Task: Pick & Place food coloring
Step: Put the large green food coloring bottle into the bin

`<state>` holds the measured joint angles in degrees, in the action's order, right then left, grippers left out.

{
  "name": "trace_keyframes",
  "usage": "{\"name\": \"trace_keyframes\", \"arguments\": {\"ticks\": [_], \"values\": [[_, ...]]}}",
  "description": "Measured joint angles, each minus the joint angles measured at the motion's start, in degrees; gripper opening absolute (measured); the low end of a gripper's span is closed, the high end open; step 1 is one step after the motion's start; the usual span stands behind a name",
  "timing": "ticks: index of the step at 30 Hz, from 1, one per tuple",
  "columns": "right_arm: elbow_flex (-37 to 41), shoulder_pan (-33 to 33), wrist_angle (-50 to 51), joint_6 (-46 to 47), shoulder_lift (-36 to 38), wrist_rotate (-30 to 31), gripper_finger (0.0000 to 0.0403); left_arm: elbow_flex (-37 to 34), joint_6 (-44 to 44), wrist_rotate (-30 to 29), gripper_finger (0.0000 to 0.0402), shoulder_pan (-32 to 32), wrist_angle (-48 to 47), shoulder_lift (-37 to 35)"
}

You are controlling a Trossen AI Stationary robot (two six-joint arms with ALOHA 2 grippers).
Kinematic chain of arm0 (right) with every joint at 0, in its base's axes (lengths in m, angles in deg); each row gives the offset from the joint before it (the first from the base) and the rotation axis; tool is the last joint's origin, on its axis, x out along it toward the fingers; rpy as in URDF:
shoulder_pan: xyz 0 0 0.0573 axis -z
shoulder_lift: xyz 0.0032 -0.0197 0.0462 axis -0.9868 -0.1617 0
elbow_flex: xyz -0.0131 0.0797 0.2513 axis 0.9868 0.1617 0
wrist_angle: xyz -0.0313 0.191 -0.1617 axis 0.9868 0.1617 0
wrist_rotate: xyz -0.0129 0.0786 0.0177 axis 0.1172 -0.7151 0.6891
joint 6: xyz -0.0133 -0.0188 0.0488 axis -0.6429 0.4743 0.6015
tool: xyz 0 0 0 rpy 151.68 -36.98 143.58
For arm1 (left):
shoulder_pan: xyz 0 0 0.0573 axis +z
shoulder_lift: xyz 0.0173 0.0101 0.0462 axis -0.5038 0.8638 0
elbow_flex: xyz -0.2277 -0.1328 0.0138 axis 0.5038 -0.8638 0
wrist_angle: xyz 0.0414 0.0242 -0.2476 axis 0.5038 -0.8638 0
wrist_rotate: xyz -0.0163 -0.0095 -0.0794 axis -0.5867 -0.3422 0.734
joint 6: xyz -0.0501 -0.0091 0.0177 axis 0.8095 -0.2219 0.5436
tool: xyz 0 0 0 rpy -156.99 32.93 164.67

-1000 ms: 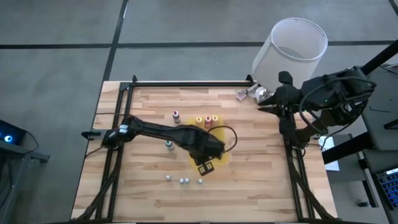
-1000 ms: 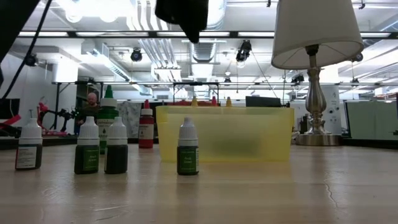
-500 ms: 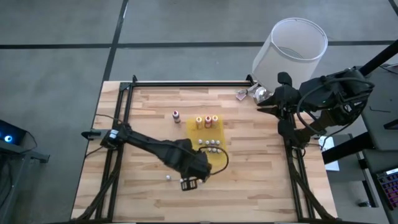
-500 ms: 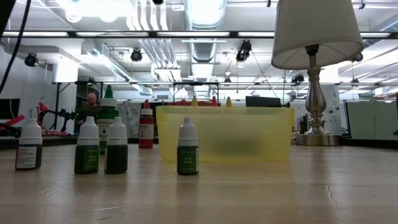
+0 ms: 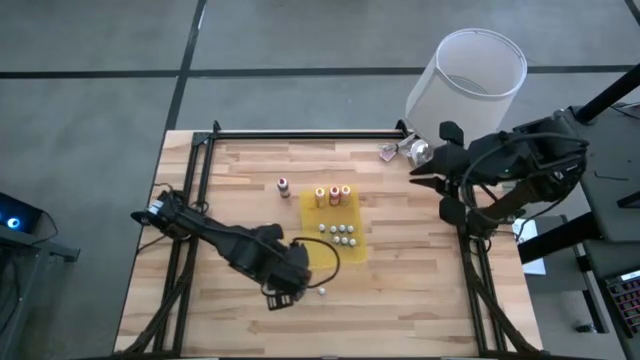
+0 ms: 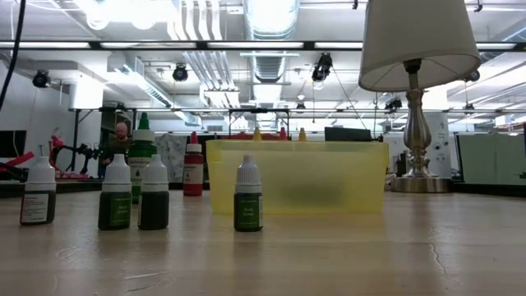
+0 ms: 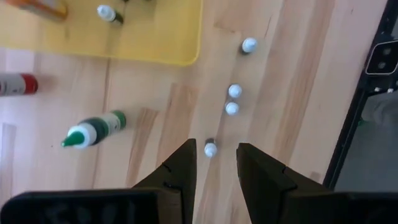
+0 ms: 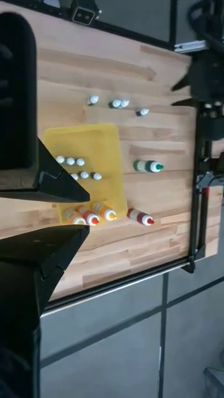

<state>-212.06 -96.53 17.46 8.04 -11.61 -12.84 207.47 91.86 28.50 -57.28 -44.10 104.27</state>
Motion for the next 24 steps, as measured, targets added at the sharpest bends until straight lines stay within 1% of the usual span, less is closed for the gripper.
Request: {"name": "trace_keyframes", "arguments": {"ticks": [5,7,9,12,16,19,24], "values": [[2.6,0.0,-0.1,0.0,0.0,0.0,0.0059,-12.4,1.9,-0.1,0.0088,-0.4,7.1,-7.6],[3.6,0.0,-0.3,0.0,0.0,0.1,0.0059,-16.8,2.6,0.8,0.0088,-0.3,10.3,-10.2],[4.3,0.0,-0.8,0.3,0.0,0.1,0.0059,-20.8,2.7,1.3,0.0088,-0.3,13.6,-12.5],[5.2,0.0,-1.5,1.3,0.0,0.2,0.0068,-25.5,2.7,1.4,0.0088,0.0,15.5,-15.0],[5.7,0.0,-2.1,3.0,-0.1,0.4,0.009,-30.1,2.9,1.4,0.0088,0.6,15.9,-16.7],[5.9,0.0,-2.1,3.1,-0.1,0.5,0.0106,-32.2,3.3,1.5,0.0088,1.2,16.2,-17.0],[6.2,0.0,-2.1,3.4,-0.1,0.6,0.0127,-34.6,3.1,5.2,0.0088,1.5,18.8,-17.4]]}}
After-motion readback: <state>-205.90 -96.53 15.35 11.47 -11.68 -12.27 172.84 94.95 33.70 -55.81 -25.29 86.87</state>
